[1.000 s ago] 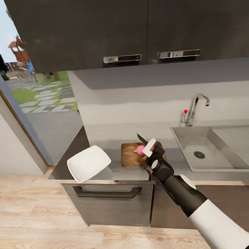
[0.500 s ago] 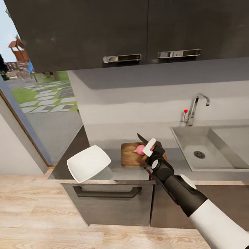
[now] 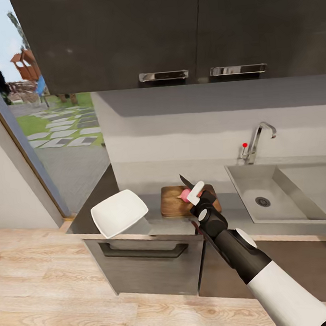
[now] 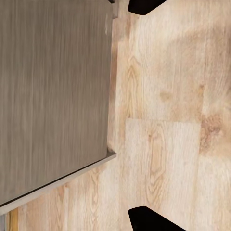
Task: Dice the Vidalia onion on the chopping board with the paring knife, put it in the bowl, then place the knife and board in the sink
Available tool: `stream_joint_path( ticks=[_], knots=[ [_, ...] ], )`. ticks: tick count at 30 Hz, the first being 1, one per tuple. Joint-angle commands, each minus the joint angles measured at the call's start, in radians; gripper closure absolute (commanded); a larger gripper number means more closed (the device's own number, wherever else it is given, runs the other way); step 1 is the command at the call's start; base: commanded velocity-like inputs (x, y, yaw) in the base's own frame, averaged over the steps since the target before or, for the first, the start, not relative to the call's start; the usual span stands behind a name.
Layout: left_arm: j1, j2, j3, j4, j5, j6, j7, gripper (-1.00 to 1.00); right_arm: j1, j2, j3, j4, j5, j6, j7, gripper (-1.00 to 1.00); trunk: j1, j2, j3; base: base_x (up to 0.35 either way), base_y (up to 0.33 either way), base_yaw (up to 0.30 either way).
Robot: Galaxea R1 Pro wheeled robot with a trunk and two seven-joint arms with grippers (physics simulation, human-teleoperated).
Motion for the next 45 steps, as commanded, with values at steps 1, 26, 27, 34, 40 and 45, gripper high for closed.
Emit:
stream_joint_path(
  ticks=[1, 26, 27, 34, 40, 45],
  knots=[
    [-0.001, 0.001, -0.006, -0.002, 0.005, -0.003, 0.008, -1.0, -0.001, 0.0, 0.0, -0.001, 0.011, 0.006, 0.01, 1.0, 0.0, -0.001, -0.001, -0.001, 0.001, 0.0],
    [-0.001, 0.001, -0.006, -0.002, 0.004, -0.004, 0.008, -1.0, -0.001, -0.002, -0.002, 0.017, 0.013, 0.003, 0.008, 1.0, 0.0, -0.001, -0.015, 0.0, 0.0, 0.0],
    [-0.001, 0.001, -0.006, -0.002, 0.004, -0.004, 0.008, -1.0, -0.001, -0.002, -0.002, 0.017, 0.013, 0.003, 0.008, 1.0, 0.0, -0.001, -0.015, 0.0, 0.0, 0.0],
    [-0.001, 0.001, -0.007, -0.003, 0.004, -0.004, 0.008, -1.0, -0.001, -0.002, -0.002, 0.016, 0.014, 0.003, 0.007, 1.0, 0.0, -0.001, -0.015, 0.0, 0.0, 0.0],
    [-0.001, 0.001, -0.008, -0.007, 0.004, -0.004, 0.009, -1.0, -0.001, -0.004, -0.003, 0.015, 0.015, 0.001, 0.008, 1.0, 0.0, -0.001, -0.015, 0.0, 0.0, 0.0],
    [-0.001, 0.001, -0.008, -0.008, 0.004, -0.004, 0.009, -1.0, -0.001, -0.007, -0.005, 0.013, 0.016, -0.001, 0.008, 1.0, 0.0, -0.001, -0.015, 0.0, 0.0, 0.0]
  ],
)
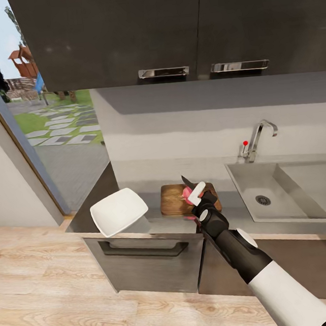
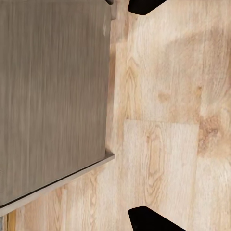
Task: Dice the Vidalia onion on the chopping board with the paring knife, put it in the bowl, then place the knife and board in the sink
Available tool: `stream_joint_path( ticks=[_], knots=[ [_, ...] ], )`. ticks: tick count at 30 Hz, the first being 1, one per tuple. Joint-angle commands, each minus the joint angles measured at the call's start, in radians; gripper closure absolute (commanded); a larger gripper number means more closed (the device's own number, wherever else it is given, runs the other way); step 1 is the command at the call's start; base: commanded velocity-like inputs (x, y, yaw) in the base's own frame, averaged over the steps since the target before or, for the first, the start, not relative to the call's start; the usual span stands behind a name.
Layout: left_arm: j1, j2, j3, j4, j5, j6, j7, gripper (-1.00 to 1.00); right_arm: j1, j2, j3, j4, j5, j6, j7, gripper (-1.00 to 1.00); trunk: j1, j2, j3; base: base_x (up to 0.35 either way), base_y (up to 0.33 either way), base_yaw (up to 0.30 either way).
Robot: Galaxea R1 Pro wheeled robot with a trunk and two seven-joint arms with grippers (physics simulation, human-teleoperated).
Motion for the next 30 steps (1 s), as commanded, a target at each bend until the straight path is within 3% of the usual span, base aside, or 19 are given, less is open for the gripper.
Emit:
stream_joint_path(
  ticks=[1, 16, 30],
  knots=[
    [-0.001, 0.001, -0.006, -0.002, 0.006, -0.003, 0.007, -1.0, -0.001, -0.001, 0.0, -0.002, 0.011, 0.005, 0.011, 1.0, 0.0, -0.001, -0.001, 0.0, 0.0, 0.0],
    [-0.001, -0.006, -0.008, 0.001, 0.006, -0.003, 0.008, -1.0, -0.001, 0.004, 0.002, -0.011, 0.012, 0.006, 0.01, 1.0, 0.0, -0.001, -0.001, -0.003, 0.0, 0.0],
    [-0.001, -0.006, -0.021, 0.002, 0.006, -0.003, 0.008, -1.0, -0.001, 0.005, 0.001, -0.012, 0.011, 0.005, 0.01, 1.0, 0.0, -0.001, -0.001, -0.203, 0.0, 0.0]
  ],
)
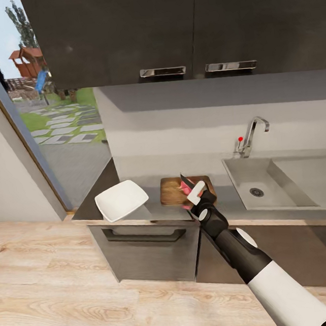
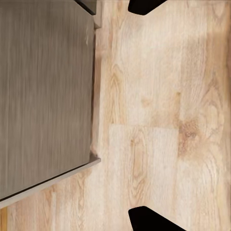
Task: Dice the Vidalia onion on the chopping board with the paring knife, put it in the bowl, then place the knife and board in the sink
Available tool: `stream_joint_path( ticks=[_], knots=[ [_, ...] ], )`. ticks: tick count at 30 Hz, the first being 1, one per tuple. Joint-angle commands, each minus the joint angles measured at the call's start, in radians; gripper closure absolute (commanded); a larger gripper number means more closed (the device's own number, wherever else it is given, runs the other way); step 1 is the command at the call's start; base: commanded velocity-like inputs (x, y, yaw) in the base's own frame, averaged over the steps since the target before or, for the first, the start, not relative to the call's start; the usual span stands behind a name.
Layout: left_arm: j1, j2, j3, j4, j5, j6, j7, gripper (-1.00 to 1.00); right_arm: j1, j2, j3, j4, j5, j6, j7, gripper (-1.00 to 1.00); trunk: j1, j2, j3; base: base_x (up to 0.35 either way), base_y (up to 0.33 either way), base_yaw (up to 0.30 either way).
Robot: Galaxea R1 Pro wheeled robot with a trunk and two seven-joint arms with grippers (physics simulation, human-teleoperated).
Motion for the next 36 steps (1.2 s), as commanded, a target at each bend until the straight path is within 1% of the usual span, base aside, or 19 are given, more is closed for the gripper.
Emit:
stream_joint_path(
  ticks=[1, 8, 12, 18, 36],
  knots=[
    [-0.001, 0.001, -0.006, -0.002, 0.006, -0.003, 0.008, -1.0, -0.001, 0.0, 0.0, -0.001, 0.011, 0.006, 0.01, 1.0, 0.0, -0.001, -0.001, -0.017, 0.0, 0.0],
    [-0.001, 0.0, -0.006, -0.001, 0.006, -0.002, 0.008, -1.0, -0.001, 0.0, 0.0, -0.001, 0.012, 0.01, 0.01, 1.0, 0.0, -0.001, -0.002, 0.003, 0.0, 0.0],
    [-0.001, -0.003, -0.006, 0.0, 0.006, -0.002, 0.008, -1.0, -0.001, 0.0, 0.0, -0.001, 0.012, 0.012, 0.01, 1.0, 0.0, -0.001, -0.006, 0.166, 0.0, 0.0],
    [-0.001, -0.003, -0.006, 0.0, 0.006, -0.001, 0.008, -1.0, -0.001, 0.0, 0.0, -0.001, 0.012, 0.013, 0.01, 1.0, 0.0, -0.001, -0.014, 0.079, 0.0, 0.0],
    [-0.001, -0.003, -0.006, 0.0, 0.006, -0.001, 0.008, -1.0, -0.001, 0.0, 0.0, -0.001, 0.012, 0.014, 0.01, 1.0, 0.0, -0.001, -0.042, 0.001, 0.0, 0.0]
  ],
)
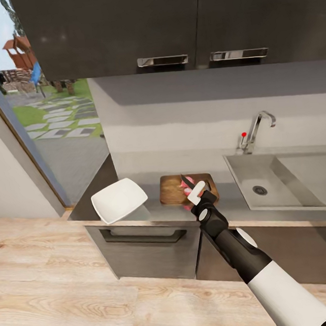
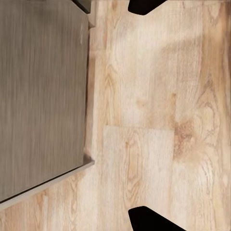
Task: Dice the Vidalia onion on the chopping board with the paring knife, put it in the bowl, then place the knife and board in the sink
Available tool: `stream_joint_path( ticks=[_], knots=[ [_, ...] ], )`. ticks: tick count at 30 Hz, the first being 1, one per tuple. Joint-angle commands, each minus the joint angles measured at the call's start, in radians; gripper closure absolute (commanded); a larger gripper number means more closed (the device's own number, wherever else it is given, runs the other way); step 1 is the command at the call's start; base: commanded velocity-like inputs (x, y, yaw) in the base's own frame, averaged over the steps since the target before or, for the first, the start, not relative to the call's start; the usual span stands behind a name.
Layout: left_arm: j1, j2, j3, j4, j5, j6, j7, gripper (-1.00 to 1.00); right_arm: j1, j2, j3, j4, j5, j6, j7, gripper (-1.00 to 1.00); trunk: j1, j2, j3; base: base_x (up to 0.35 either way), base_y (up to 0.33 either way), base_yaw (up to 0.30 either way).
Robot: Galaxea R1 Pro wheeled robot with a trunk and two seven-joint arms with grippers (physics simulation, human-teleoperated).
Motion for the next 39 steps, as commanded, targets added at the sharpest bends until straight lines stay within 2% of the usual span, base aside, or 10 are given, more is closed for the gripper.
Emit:
stream_joint_path(
  ticks=[1, 20, 39],
  knots=[
    [-0.001, 0.001, -0.006, -0.002, 0.006, -0.003, 0.008, -1.0, -0.001, 0.0, 0.001, -0.001, 0.011, 0.005, 0.01, 1.0, 0.0, -0.001, -0.002, 0.0, 0.0, 0.0],
    [-0.001, 0.001, -0.006, 0.0, 0.006, -0.003, 0.008, -1.0, -0.001, 0.0, 0.0, -0.001, 0.011, 0.004, 0.008, 1.0, 0.0, -0.001, -0.002, 0.002, 0.0, 0.0],
    [-0.001, 0.001, -0.006, 0.0, 0.006, -0.003, 0.008, -1.0, -0.001, 0.0, 0.001, -0.001, 0.011, 0.005, 0.008, 1.0, 0.0, -0.001, -0.007, 0.065, -0.014, 0.0]
  ],
)
